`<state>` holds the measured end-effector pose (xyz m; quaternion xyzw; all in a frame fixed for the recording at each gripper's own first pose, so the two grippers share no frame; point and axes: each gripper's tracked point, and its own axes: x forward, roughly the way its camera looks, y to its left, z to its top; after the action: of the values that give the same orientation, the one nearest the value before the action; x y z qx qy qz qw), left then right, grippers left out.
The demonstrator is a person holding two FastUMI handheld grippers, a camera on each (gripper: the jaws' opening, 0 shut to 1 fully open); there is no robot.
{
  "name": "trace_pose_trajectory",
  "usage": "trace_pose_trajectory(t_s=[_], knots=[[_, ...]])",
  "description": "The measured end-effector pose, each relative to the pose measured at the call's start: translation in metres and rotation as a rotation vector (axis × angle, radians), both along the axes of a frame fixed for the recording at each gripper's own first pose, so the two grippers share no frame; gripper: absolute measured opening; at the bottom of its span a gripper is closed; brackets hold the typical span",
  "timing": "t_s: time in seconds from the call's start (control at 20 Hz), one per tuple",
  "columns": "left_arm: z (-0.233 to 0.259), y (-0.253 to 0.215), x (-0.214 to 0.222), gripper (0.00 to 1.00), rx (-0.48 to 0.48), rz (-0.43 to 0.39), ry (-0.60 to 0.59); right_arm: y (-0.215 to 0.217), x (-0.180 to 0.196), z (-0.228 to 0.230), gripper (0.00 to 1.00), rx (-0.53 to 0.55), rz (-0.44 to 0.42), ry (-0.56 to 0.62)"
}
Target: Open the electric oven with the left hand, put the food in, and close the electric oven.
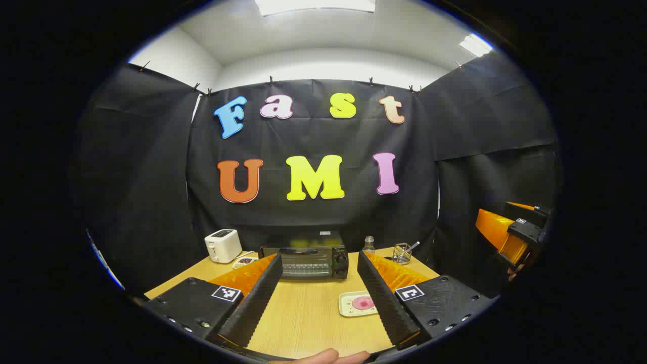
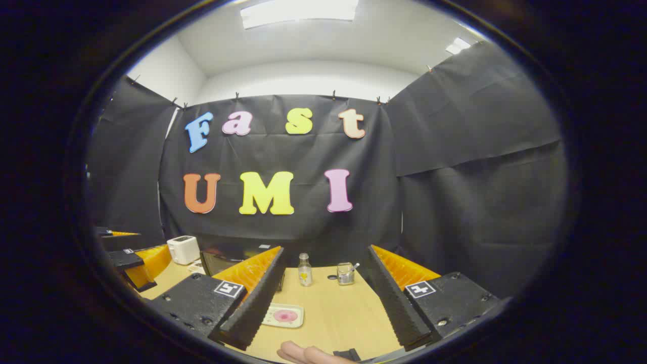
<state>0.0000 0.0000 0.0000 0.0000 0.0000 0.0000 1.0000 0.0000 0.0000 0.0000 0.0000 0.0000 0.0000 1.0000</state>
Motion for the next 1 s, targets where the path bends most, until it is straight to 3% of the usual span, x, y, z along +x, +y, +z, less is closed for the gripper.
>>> trace_pose_trajectory(t_s=[0.5, 1.0], knots=[[-0.002, 0.03, -0.006, 0.95, 0.005, 0.093, -0.054, -0.008, 0.0, -0.009, 1.0, 0.003, -0.01, -0.017], [-0.014, 0.073, 0.037, 0.95, -0.021, 0.15, -0.045, -0.011, 0.058, -0.029, 1.0, 0.012, 0.019, -0.005]])
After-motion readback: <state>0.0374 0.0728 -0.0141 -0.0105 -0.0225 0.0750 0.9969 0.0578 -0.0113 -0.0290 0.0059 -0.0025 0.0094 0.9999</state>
